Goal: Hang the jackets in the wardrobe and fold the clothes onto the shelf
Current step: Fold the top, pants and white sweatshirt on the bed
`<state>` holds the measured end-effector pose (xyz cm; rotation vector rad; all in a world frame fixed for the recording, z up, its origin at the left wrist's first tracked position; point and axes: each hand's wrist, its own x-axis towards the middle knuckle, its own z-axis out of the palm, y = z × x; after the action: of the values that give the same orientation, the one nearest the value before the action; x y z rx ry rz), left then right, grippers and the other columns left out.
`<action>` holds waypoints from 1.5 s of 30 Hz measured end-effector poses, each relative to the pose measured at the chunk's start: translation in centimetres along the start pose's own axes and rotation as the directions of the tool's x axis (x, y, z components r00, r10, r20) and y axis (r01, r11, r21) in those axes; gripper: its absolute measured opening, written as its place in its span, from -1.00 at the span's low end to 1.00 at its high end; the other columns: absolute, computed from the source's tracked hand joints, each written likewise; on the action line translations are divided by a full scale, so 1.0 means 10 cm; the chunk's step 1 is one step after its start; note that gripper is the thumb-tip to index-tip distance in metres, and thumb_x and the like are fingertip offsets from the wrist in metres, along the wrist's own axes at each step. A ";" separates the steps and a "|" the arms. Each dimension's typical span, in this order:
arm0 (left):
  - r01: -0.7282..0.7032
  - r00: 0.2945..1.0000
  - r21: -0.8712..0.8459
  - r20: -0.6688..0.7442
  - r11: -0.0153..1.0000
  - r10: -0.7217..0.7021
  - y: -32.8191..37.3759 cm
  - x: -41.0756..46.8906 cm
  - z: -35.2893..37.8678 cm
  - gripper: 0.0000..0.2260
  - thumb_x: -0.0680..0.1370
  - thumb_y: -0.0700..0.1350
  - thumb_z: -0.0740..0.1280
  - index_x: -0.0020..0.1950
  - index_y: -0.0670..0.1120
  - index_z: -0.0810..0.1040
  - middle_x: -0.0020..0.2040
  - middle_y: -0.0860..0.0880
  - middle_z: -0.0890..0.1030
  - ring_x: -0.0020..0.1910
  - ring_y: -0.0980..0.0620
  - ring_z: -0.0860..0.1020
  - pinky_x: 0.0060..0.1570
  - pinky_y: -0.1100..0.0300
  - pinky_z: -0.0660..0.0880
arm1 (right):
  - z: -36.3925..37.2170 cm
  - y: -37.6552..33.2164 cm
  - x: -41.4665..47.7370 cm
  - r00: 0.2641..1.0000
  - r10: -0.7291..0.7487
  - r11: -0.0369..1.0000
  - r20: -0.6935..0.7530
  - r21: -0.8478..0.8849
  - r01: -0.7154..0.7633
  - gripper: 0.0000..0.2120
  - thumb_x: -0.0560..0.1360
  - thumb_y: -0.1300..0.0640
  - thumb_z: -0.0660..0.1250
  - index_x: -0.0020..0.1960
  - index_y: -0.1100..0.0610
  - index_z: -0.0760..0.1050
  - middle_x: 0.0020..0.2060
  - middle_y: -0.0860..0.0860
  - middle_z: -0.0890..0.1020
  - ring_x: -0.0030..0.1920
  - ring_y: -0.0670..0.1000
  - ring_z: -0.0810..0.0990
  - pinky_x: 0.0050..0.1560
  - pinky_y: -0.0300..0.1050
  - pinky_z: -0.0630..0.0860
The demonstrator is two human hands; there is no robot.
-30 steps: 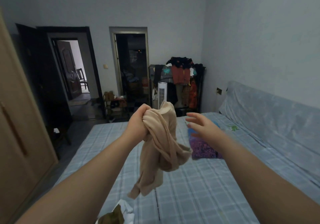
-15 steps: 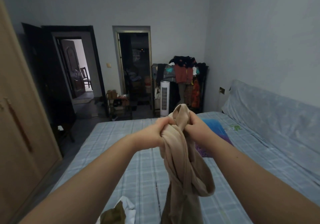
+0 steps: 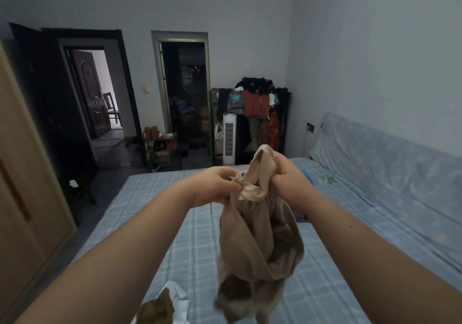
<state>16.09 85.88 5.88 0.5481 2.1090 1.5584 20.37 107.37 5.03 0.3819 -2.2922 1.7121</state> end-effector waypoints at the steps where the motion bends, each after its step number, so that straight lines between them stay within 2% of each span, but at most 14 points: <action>1: 0.001 1.000 0.080 -0.022 0.997 0.001 -0.01 0.00 0.01 -0.75 0.53 -0.21 0.43 0.21 -0.09 0.60 0.09 -0.18 0.67 0.07 -0.17 0.66 0.13 -0.08 0.60 | -0.01 0.00 -0.01 1.000 0.002 1.000 -0.004 -0.014 -0.002 -0.67 0.56 0.31 0.26 0.12 -0.11 0.54 0.03 0.00 0.68 0.09 -0.02 0.64 0.17 0.01 0.59; 4: -0.031 0.973 0.309 -0.206 0.951 0.099 -0.04 0.05 -0.05 -0.86 0.53 -0.08 0.45 0.06 -0.06 0.62 -0.09 -0.05 0.65 -0.16 0.01 0.61 -0.17 0.17 0.54 | -0.12 0.03 0.00 0.999 0.015 0.994 -0.044 -0.108 -0.019 -0.66 0.58 0.30 0.24 0.09 -0.16 0.49 0.02 -0.07 0.64 0.07 -0.10 0.60 0.07 -0.21 0.57; 6: -0.032 0.905 0.456 -0.364 0.889 0.219 -0.08 0.09 -0.14 -0.84 0.48 0.02 0.49 -0.06 -0.03 0.61 -0.14 -0.02 0.63 -0.16 0.01 0.57 -0.18 0.12 0.51 | -0.23 0.07 0.01 0.997 0.026 0.982 -0.073 -0.183 -0.039 -0.66 0.56 0.33 0.20 0.11 -0.09 0.50 0.00 -0.07 0.63 0.03 -0.10 0.58 -0.13 -0.35 0.51; 8: -0.015 0.840 0.564 -0.440 0.826 0.316 -0.12 0.13 -0.24 -0.73 0.40 0.14 0.51 -0.15 -0.03 0.59 -0.15 -0.06 0.62 -0.10 -0.07 0.58 -0.09 0.02 0.52 | -0.35 0.14 0.02 0.995 0.033 0.961 -0.093 -0.272 -0.057 -0.67 0.53 0.34 0.17 0.11 -0.01 0.53 -0.03 -0.04 0.64 0.00 -0.07 0.59 -0.20 -0.29 0.49; 13: -0.064 0.843 0.554 -0.415 0.830 0.342 -0.09 0.14 -0.24 -0.68 0.46 0.05 0.51 -0.09 -0.15 0.50 -0.14 -0.12 0.60 -0.18 -0.02 0.52 -0.23 0.08 0.40 | -0.57 0.21 0.06 0.999 -0.034 0.896 -0.041 -0.443 0.012 -0.79 0.58 0.25 0.19 0.05 0.02 0.54 -0.08 -0.09 0.64 -0.03 -0.17 0.57 -0.06 -0.23 0.51; 18: -0.057 0.827 0.648 -0.396 0.760 0.400 -0.08 0.30 -0.17 -0.68 0.44 0.05 0.52 -0.07 -0.03 0.42 -0.18 0.05 0.55 -0.20 0.08 0.49 -0.26 0.13 0.39 | -0.93 0.36 0.18 0.999 -0.046 0.740 0.010 -0.671 0.041 -0.88 0.60 0.10 0.23 -0.13 0.01 0.42 -0.26 -0.04 0.56 -0.20 -0.02 0.53 -0.24 -0.08 0.40; 21: 0.000 0.855 0.703 -0.369 0.711 0.365 -0.01 0.45 -0.13 -0.63 0.42 0.06 0.54 0.07 0.04 0.42 -0.06 0.11 0.56 -0.10 0.11 0.53 -0.13 0.10 0.48 | -1.20 0.47 0.29 0.998 -0.044 0.644 0.044 -0.762 0.062 -0.88 0.57 -0.04 0.28 -0.10 -0.03 0.42 -0.23 -0.09 0.54 -0.20 -0.09 0.51 -0.23 -0.07 0.44; 24: 0.079 0.905 0.770 -0.322 0.633 0.278 0.02 0.62 -0.11 -0.62 0.43 0.01 0.54 0.15 0.07 0.46 0.00 0.13 0.55 -0.02 0.06 0.52 -0.10 0.13 0.40 | -1.55 0.60 0.44 0.997 -0.007 0.624 0.074 -0.779 0.062 -0.91 0.53 -0.01 0.32 -0.06 -0.03 0.43 -0.18 -0.11 0.52 -0.17 -0.10 0.49 -0.26 -0.14 0.37; 27: 0.169 0.943 0.823 -0.295 0.542 0.153 -0.04 0.73 -0.09 -0.86 0.49 -0.05 0.47 -0.07 0.14 0.53 -0.09 0.14 0.54 -0.06 0.05 0.50 -0.15 0.15 0.34 | -1.92 0.81 0.59 0.981 0.081 0.587 0.177 -0.804 0.097 -0.95 0.50 0.10 0.28 -0.06 -0.01 0.43 -0.16 -0.08 0.52 -0.12 -0.01 0.52 -0.25 -0.13 0.36; 29: 0.238 0.937 0.829 -0.334 0.506 0.107 -0.12 0.80 -0.06 -0.82 0.53 -0.05 0.42 -0.23 0.12 0.50 -0.21 0.10 0.55 -0.14 0.01 0.51 -0.22 0.12 0.36 | -2.14 0.99 0.67 0.959 0.133 0.620 0.251 -0.776 0.117 -0.94 0.51 0.08 0.30 -0.06 -0.05 0.43 -0.15 -0.10 0.52 -0.09 -0.03 0.54 -0.21 -0.13 0.39; 32: 0.359 0.894 0.824 -0.438 0.438 0.092 -0.27 0.88 0.00 -0.92 0.59 -0.07 0.35 -0.10 0.04 0.60 -0.18 0.06 0.59 -0.12 -0.01 0.52 -0.18 0.09 0.40 | -2.39 1.23 0.77 0.915 0.184 0.736 0.359 -0.667 0.114 -0.95 0.57 0.07 0.30 0.02 -0.05 0.45 -0.08 -0.11 0.54 -0.08 -0.14 0.52 -0.18 -0.21 0.38; 36: 0.422 0.821 0.704 -0.564 0.572 0.089 -0.50 0.94 0.21 -0.90 0.61 -0.12 0.32 0.00 0.02 0.63 -0.10 0.06 0.62 -0.05 0.00 0.56 -0.07 0.06 0.47 | -2.63 1.66 0.92 0.918 0.188 0.773 0.350 -0.630 0.082 -0.87 0.58 0.26 0.24 0.03 0.07 0.49 -0.09 -0.07 0.54 -0.09 -0.08 0.50 -0.20 -0.39 0.33; 40: 0.359 0.745 0.532 -0.659 0.767 0.108 -0.58 0.95 0.55 -0.87 0.64 -0.14 0.28 -0.01 0.00 0.61 -0.11 0.06 0.61 -0.12 0.09 0.53 -0.17 0.16 0.42 | -2.75 2.02 0.87 0.977 0.081 0.746 0.196 -0.662 0.071 -0.85 0.53 0.25 0.31 -0.10 -0.01 0.50 -0.24 -0.16 0.53 -0.14 0.01 0.53 -0.23 -0.27 0.31; 45: 0.299 0.708 0.451 -0.696 0.841 0.122 -0.57 0.86 0.84 -0.89 0.64 -0.12 0.27 0.04 -0.03 0.60 -0.06 0.07 0.60 -0.07 0.17 0.52 -0.13 0.22 0.41 | -2.67 2.14 0.52 1.000 0.025 0.801 0.000 -0.598 -0.020 -0.83 0.57 0.18 0.25 -0.01 0.03 0.61 -0.17 -0.12 0.59 -0.11 -0.07 0.51 -0.13 -0.18 0.32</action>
<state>13.64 95.65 -2.75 -0.0479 3.1552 1.1899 9.15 138.57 -4.88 0.2219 -2.6823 0.8930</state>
